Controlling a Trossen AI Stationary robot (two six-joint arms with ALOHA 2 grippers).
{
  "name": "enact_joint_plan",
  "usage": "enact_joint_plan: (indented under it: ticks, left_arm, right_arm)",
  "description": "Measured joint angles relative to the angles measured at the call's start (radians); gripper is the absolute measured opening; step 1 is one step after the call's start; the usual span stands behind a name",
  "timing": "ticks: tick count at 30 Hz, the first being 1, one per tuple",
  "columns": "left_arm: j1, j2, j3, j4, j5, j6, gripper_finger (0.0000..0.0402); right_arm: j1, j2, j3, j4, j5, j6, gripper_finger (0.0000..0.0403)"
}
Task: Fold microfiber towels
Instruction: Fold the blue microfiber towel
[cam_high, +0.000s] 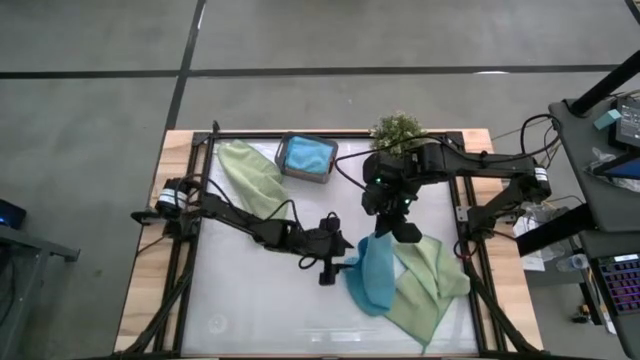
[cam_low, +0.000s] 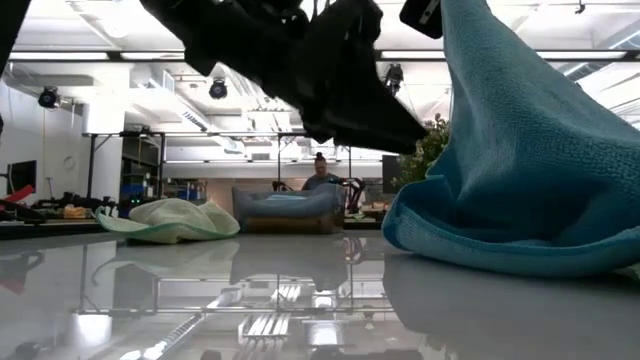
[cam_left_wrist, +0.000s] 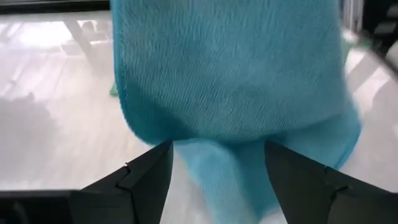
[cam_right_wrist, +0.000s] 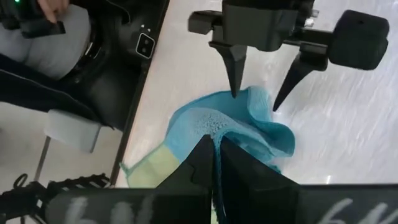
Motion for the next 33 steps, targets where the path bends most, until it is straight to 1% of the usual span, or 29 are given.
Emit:
enact_joint_plan:
  ticks: [3,7,12,20,22,24,26,33]
  left_arm:
    - [-0.009,0.000,-0.005,-0.006,-0.022,-0.065,0.0237]
    - [-0.034,0.008,-0.011,0.007,-0.104,-0.090,0.0237]
    - [-0.054,0.069,-0.003,0.066,-0.114,-0.118,0.0237]
    - [-0.061,0.157,0.042,0.073,-0.152,-0.166,0.0236]
    - [-0.062,0.170,0.053,0.070,-0.155,-0.163,0.0228]
    - [-0.062,0.172,0.057,0.075,-0.155,-0.162,0.0208]
    - [-0.062,0.172,0.056,0.076,-0.155,-0.151,0.0179]
    - [-0.062,0.165,0.060,0.076,-0.155,-0.091,0.0045]
  right_arm:
    - [0.000,0.000,0.000,0.000,0.000,0.008,0.0008]
    - [0.000,0.000,0.000,0.018,0.001,0.028,0.0008]
    - [0.000,0.000,0.000,0.058,0.001,0.039,0.0008]
    - [0.000,0.000,-0.001,0.076,0.001,0.038,0.0008]
    - [0.000,0.000,-0.001,0.076,0.001,0.038,0.0008]
    - [0.000,0.000,-0.001,0.076,0.001,0.038,0.0008]
    - [0.000,0.000,-0.001,0.076,0.001,0.038,0.0008]
    - [0.000,0.000,-0.002,0.075,0.009,0.022,0.0008]
